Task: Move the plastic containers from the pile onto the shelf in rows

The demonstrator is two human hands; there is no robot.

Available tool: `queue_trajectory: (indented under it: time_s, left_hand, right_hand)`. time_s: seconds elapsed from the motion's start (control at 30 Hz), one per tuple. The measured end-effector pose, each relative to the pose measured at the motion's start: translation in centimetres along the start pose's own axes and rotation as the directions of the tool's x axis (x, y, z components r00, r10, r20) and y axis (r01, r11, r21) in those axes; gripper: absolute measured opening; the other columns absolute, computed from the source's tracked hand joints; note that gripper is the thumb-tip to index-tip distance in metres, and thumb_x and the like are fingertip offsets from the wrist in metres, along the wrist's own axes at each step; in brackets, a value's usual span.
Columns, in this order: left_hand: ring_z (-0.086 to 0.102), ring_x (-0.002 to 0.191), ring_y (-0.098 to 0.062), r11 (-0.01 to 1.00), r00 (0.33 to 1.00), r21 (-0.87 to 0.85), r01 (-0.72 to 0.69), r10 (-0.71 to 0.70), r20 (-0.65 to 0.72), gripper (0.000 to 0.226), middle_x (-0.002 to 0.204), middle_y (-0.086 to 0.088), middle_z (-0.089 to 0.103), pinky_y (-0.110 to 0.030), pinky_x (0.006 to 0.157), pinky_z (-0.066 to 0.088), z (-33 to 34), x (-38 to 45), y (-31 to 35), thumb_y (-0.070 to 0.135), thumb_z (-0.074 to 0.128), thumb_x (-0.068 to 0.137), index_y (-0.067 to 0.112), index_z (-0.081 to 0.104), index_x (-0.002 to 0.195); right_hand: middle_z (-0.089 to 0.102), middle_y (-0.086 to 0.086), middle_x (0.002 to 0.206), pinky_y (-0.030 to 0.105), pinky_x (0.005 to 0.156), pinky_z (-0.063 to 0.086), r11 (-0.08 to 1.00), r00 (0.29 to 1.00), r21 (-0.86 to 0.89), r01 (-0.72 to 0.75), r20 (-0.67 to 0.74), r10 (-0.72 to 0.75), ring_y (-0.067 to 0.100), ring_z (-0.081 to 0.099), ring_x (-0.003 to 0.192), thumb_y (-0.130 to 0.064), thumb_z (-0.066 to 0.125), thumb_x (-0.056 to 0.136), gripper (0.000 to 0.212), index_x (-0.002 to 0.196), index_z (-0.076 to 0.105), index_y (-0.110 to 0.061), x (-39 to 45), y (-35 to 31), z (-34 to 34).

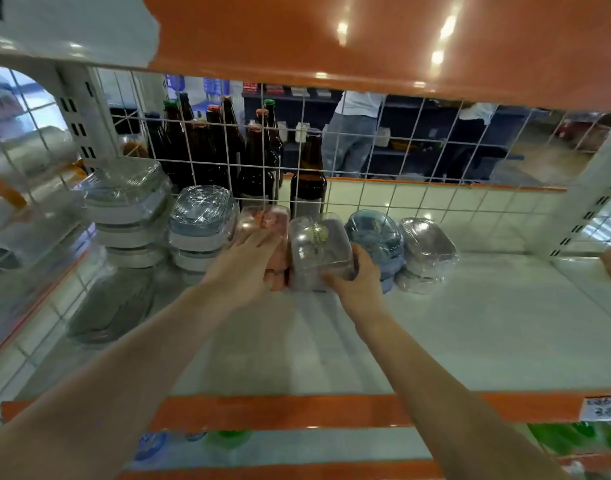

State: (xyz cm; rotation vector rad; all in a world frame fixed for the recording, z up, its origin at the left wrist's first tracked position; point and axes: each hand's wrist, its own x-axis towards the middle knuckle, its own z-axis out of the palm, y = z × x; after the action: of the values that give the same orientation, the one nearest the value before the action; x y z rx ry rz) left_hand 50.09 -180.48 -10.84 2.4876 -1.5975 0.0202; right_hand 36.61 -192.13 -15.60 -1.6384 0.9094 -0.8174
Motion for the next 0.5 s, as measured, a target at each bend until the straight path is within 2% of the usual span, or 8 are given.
queue_trajectory:
  time_s: [0.07, 0.13, 0.23, 0.37, 0.4, 0.5]
  left_hand:
    - [0.017, 0.143, -0.025, 1.0, 0.999, -0.01, 0.014, -0.014, 0.035, 0.07, 0.157, -0.002, 0.017, -0.042, 0.114, 0.027, 0.0, 0.5, 0.1, 0.021, 0.054, 0.091, 0.016, 0.018, 0.151]
    - [0.024, 0.141, -0.027, 1.0, 0.998, -0.021, 0.022, -0.021, 0.068, 0.071, 0.156, -0.003, 0.017, -0.043, 0.112, 0.03, 0.0, 0.9, 0.1, 0.023, 0.057, 0.09, 0.014, 0.02, 0.15]
    - [0.033, 0.137, -0.028, 0.997, 0.998, -0.08, 0.012, -0.006, 0.069, 0.075, 0.155, -0.004, 0.021, -0.041, 0.108, 0.035, 0.3, 1.1, -0.2, 0.03, 0.063, 0.086, 0.014, 0.025, 0.148]
    - [0.033, 0.137, -0.025, 0.993, 0.998, -0.115, 0.005, 0.003, 0.07, 0.077, 0.155, -0.002, 0.023, -0.037, 0.106, 0.035, 0.3, 1.1, -0.5, 0.042, 0.066, 0.083, 0.015, 0.031, 0.146]
    - [0.033, 0.137, -0.025, 0.994, 0.997, -0.113, 0.006, 0.003, 0.074, 0.076, 0.155, -0.002, 0.023, -0.037, 0.106, 0.036, 0.2, 1.1, -0.5, 0.041, 0.065, 0.083, 0.015, 0.031, 0.146]
    - [0.03, 0.139, -0.025, 0.995, 0.996, -0.098, 0.002, 0.006, 0.084, 0.073, 0.156, -0.002, 0.02, -0.038, 0.107, 0.035, -0.1, 1.1, -0.5, 0.037, 0.061, 0.086, 0.015, 0.028, 0.148]
  right_hand:
    - [0.055, 0.011, 0.122, 0.045, 0.096, 0.049, 0.996, 1.0, -0.084, 0.015, -0.014, -0.017, 0.024, 0.057, 0.11, -0.042, 0.071, 0.055, 0.081, 0.13, 0.049, -0.019, 0.5, 0.7, -0.2]
    - [0.056, 0.011, 0.119, 0.039, 0.094, 0.05, 0.993, 0.999, -0.117, 0.037, -0.033, -0.041, 0.021, 0.057, 0.106, -0.027, 0.075, 0.068, 0.068, 0.13, 0.049, -0.015, 0.3, -0.2, -0.4]
    - [0.062, 0.009, 0.106, 0.026, 0.079, 0.05, 0.988, 0.996, -0.137, 0.073, -0.048, -0.081, 0.017, 0.06, 0.093, -0.012, 0.073, 0.077, 0.045, 0.119, 0.055, -0.01, 0.9, -0.4, -0.6]
    - [0.062, 0.009, 0.104, 0.042, 0.087, 0.051, 0.971, 0.99, -0.216, 0.102, -0.071, -0.12, 0.022, 0.059, 0.096, -0.018, 0.073, 0.076, 0.042, 0.114, 0.057, -0.012, 1.9, -0.6, 0.2]
    - [0.061, 0.009, 0.106, 0.042, 0.088, 0.05, 0.964, 0.989, -0.243, 0.106, -0.077, -0.128, 0.022, 0.059, 0.097, -0.021, 0.073, 0.077, 0.043, 0.115, 0.057, -0.012, 2.2, -0.6, 0.3]
    - [0.052, 0.01, 0.115, 0.03, 0.089, 0.044, 0.931, 0.985, -0.352, 0.1, -0.094, -0.142, 0.018, 0.053, 0.093, -0.024, 0.071, 0.081, 0.04, 0.118, 0.058, -0.012, 3.0, -1.0, 0.3]
